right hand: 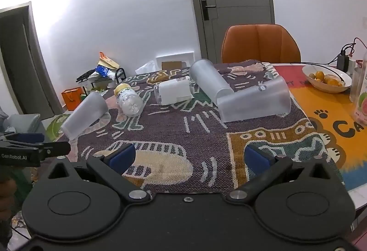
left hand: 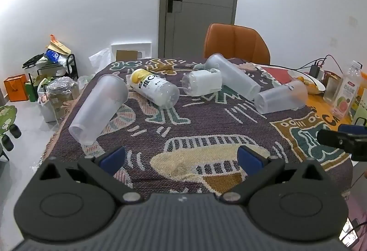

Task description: Flip cup upright

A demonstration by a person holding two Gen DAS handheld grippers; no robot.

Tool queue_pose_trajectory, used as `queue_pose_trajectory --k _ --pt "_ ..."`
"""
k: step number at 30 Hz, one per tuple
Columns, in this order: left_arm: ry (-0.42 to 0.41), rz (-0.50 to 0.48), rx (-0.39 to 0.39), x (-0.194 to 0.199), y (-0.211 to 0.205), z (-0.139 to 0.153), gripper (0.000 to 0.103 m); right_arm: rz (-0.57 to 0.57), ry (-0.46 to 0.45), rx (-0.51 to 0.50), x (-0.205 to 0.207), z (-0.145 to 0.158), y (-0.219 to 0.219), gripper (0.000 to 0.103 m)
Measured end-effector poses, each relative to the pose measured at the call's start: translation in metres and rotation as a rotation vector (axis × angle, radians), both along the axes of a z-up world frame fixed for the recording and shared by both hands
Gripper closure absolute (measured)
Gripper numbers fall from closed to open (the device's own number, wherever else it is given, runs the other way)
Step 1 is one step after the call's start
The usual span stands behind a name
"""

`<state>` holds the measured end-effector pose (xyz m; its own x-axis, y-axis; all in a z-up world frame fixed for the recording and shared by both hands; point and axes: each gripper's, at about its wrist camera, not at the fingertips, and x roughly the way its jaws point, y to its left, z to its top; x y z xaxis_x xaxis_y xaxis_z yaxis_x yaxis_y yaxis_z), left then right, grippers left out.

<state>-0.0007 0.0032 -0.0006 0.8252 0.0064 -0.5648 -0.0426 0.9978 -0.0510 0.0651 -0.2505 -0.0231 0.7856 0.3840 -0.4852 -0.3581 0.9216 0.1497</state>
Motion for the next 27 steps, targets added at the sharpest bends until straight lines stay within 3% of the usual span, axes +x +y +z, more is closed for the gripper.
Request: queue_pose_trajectory --k 27 --pt "-0.006 0.001 -0.001 -0.0017 0.0005 -0.0002 0.0 0.001 -0.001 -0.002 -0.0012 0.0019 0.0009 0.0"
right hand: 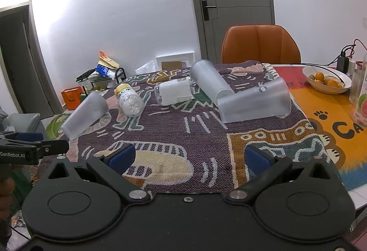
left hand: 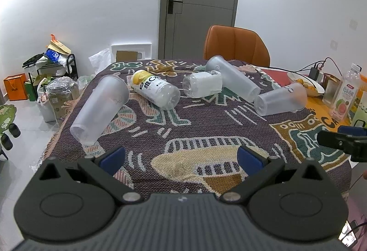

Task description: Flip cup upright

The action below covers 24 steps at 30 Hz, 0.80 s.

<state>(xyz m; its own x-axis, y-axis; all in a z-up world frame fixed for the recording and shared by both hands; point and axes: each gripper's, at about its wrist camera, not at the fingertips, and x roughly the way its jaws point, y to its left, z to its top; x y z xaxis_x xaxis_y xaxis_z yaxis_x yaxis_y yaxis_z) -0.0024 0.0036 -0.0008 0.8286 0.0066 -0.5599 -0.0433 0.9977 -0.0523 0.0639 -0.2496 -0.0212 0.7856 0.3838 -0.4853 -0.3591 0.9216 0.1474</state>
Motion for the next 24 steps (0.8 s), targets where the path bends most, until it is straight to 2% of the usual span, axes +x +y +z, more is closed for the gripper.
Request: queue_pose_trajectory --k 24 --pt "-0.004 0.002 -0.006 -0.0008 0.0029 0.0023 0.0 -0.001 0.003 -0.003 0.0006 0.0017 -0.0004 0.0"
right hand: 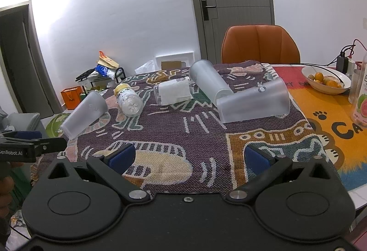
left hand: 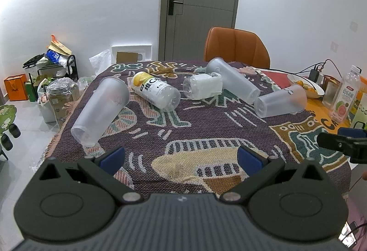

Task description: Flip cup upright

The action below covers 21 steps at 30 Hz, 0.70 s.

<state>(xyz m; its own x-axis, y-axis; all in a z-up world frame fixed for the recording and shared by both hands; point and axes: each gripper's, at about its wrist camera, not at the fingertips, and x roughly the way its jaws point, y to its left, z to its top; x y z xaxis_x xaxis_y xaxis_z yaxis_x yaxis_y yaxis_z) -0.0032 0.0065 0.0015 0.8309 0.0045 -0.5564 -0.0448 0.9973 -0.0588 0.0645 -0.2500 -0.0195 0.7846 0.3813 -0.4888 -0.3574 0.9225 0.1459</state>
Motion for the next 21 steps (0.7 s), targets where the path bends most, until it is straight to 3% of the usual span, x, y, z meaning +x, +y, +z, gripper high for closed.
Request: queue_pose_trajectory --k 14,21 --pt "-0.011 -0.024 -0.01 0.002 -0.002 0.001 0.0 -0.008 0.009 0.002 0.003 -0.002 -0.003 0.0" --pt "-0.054 -0.035 0.011 0.012 -0.007 0.002 0.0 -0.046 0.004 0.002 0.01 -0.004 -0.016 0.0"
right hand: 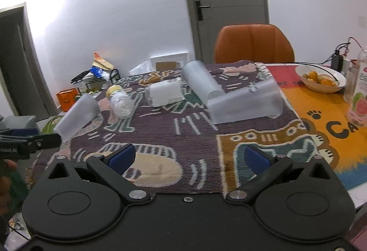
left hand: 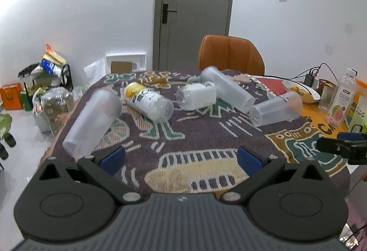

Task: Flip cup upright
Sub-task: 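Move the left gripper toward the frosted cup lying on its side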

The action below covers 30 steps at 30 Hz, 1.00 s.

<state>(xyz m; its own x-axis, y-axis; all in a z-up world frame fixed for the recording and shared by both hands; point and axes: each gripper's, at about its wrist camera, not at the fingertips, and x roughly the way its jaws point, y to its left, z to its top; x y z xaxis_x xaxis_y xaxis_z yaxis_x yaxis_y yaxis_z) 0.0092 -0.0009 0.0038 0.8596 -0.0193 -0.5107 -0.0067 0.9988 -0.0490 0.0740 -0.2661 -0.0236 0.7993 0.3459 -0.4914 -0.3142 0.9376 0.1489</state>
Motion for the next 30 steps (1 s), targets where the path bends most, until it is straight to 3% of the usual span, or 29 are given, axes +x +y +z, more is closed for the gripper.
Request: queue_pose_trajectory --k 11,30 --pt "0.005 -0.129 -0.025 0.045 -0.023 -0.001 0.0 -0.078 0.025 0.042 0.019 -0.014 -0.032 0.0" --pt "0.084 -0.301 0.064 0.138 -0.092 -0.019 0.001 -0.217 0.008 0.174 0.047 -0.042 -0.087 0.0"
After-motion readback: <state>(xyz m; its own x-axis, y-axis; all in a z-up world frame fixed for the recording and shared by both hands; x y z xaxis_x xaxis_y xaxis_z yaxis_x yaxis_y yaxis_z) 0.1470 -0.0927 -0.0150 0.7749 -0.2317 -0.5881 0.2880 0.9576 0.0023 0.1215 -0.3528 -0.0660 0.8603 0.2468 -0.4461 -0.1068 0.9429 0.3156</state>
